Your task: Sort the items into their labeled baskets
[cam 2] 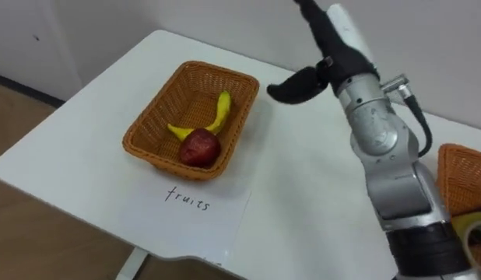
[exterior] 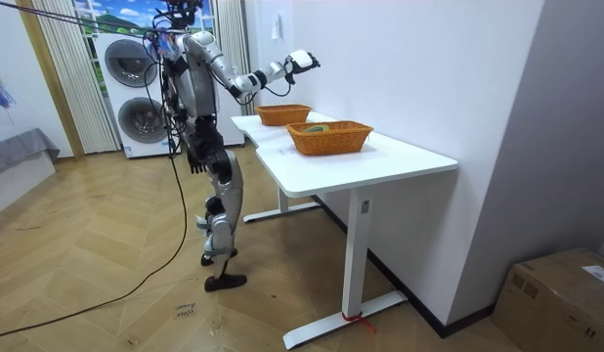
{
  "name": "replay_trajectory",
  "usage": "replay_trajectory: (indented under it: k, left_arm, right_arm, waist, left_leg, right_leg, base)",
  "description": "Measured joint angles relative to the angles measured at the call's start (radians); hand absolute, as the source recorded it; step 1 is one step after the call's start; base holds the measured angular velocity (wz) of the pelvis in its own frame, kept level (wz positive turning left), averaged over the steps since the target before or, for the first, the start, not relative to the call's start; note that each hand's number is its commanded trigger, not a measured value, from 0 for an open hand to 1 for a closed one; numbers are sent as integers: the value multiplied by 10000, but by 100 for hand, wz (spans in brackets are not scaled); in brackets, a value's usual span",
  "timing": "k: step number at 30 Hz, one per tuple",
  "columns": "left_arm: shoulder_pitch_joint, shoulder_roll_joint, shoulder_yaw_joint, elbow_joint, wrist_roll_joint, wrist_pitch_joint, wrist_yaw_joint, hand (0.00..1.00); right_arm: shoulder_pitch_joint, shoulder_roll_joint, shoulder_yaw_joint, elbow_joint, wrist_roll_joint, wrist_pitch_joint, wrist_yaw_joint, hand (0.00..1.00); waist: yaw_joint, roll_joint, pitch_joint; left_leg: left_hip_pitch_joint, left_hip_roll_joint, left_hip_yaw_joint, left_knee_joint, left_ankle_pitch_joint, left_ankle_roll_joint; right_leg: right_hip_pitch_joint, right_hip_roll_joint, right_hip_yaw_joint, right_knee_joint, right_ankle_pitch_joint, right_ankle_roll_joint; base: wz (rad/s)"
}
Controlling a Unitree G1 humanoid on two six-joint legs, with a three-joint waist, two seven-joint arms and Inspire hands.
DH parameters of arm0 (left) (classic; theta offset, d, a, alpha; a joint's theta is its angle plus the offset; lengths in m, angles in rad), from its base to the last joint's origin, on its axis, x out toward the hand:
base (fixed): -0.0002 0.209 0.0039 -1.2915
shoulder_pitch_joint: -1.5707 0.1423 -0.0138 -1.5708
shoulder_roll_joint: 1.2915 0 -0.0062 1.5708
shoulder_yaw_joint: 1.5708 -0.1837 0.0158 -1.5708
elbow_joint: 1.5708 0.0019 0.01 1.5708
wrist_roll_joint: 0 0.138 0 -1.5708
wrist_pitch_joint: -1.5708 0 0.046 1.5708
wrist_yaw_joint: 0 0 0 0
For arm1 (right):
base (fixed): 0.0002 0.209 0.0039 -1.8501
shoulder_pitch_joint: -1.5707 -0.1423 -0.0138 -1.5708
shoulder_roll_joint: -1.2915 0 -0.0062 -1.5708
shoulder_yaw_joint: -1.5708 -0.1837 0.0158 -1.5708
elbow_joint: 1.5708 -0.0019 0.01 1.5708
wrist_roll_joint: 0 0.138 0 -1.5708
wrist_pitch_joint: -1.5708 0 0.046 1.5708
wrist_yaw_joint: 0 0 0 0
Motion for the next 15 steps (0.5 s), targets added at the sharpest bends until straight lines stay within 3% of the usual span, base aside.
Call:
replay_trajectory:
  k: [7,15]
  left_arm:
    - [231,-3,34,15,-10,-181,-122,0]
    - [208,-4,-84,9,-115,-322,-292,0]
  right_arm:
    - [3,-262,-521,-382,-43,-43,-581,0]
    - [45,-288,-600,-634,50,-209,-885,0]
  waist:
    - [-511,-9,-72]
    - [-686,-104,16]
  left_leg:
    - [145,56,289,-37,-10,7]
    - [184,169,481,70,-83,-37]
  right_leg:
    - [7,25,228,46,3,-3]
    - [2,115,419,62,36,-52]
  base:
    - [-11]
    - [-8]
